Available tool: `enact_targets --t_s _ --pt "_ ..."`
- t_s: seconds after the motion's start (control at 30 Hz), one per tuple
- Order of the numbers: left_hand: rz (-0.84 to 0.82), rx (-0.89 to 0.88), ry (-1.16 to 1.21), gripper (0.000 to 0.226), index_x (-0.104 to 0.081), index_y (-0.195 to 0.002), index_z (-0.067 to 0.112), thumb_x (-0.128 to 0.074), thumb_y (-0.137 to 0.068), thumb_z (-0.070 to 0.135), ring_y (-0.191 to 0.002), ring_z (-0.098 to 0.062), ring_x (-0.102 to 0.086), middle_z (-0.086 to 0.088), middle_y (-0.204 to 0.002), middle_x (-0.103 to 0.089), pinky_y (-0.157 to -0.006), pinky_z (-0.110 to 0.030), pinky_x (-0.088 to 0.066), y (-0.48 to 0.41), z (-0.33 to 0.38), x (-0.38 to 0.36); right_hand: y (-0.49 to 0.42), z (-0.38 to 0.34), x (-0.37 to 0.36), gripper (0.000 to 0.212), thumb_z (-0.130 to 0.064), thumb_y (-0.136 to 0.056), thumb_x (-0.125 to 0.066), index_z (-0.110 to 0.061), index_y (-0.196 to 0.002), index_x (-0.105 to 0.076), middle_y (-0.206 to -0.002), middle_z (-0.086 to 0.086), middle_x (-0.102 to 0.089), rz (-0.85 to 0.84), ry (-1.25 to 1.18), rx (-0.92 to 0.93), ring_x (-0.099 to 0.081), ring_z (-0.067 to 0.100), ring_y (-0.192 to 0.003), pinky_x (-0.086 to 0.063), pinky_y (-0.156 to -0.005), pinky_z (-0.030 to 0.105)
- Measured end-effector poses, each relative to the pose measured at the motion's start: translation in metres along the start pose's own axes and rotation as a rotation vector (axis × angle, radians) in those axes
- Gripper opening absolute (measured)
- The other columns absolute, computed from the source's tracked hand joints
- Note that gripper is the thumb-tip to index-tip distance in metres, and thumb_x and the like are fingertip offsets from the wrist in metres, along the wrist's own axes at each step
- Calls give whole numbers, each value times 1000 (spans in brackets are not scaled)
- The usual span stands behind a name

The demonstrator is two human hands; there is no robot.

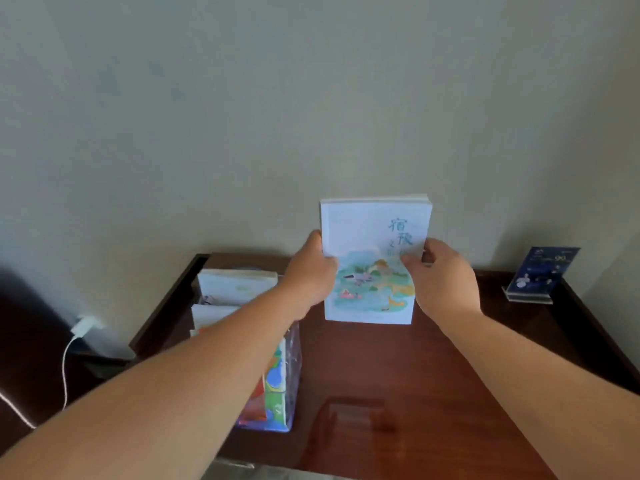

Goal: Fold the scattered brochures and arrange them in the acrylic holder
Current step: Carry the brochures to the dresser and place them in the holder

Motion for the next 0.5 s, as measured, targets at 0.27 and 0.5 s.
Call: enact_targets --t_s 0.27,0.5 --pt "-15 -128 95 33 -54 -115 29 -47 -89 10 -105 -31 -64 -2 -113 -65 -89 -57 -54 -33 27 138 -18 -144 -33 11 -28 -92 -62 -17 -91 -66 -79 -8 -65 66 6 171 -59 18 -71 -42 -56 28" --pt "-71 -191 197 32 -52 -116 30 -47 -93 8 -105 -25 -64 1 -115 -62 -88 -52 -56 -55 36 183 -22 -201 -44 10 -27 -94 -59 -22 -98 -67 -88 -6 -69 144 39 175 -63 20 -78 -52 -67 36"
Point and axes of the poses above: each hand's wrist, its own y-axis away from the middle knuckle, its own x-axis out of the back of the hand, z = x × y, the point moved 8 cm from there along -y, towards the middle knuckle
